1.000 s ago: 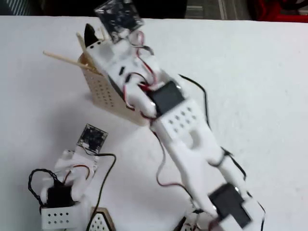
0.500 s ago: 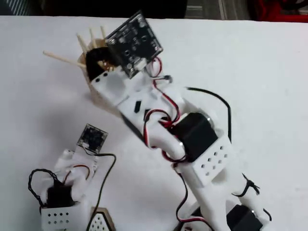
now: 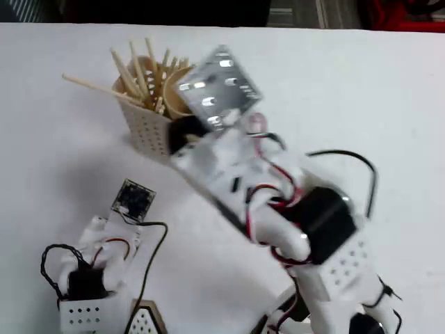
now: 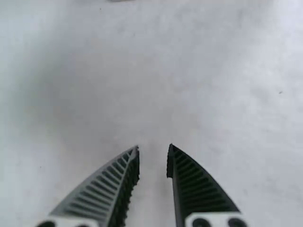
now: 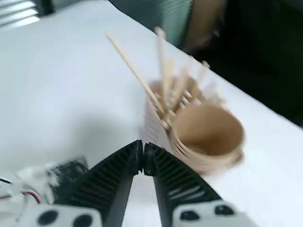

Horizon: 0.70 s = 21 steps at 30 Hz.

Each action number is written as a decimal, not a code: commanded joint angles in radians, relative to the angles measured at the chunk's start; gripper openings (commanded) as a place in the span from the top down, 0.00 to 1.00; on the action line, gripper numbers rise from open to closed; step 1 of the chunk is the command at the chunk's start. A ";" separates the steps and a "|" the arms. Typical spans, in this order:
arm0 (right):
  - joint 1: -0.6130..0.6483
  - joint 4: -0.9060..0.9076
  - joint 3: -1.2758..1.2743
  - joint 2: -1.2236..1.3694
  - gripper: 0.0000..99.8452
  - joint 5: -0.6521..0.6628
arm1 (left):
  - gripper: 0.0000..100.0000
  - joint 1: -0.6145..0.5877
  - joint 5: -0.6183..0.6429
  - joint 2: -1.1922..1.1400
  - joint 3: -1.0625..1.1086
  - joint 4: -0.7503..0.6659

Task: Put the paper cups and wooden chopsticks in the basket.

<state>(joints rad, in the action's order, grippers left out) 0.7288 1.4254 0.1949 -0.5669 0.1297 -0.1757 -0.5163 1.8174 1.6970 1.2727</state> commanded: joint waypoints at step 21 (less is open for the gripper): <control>-0.196 0.033 -0.941 -0.837 0.98 0.017 | 0.89 -0.007 -0.009 -0.016 -0.003 0.009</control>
<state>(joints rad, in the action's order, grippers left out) 0.5416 1.4684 -0.6690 -1.3142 0.1389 -0.1757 -0.5163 1.8174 1.6970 1.2727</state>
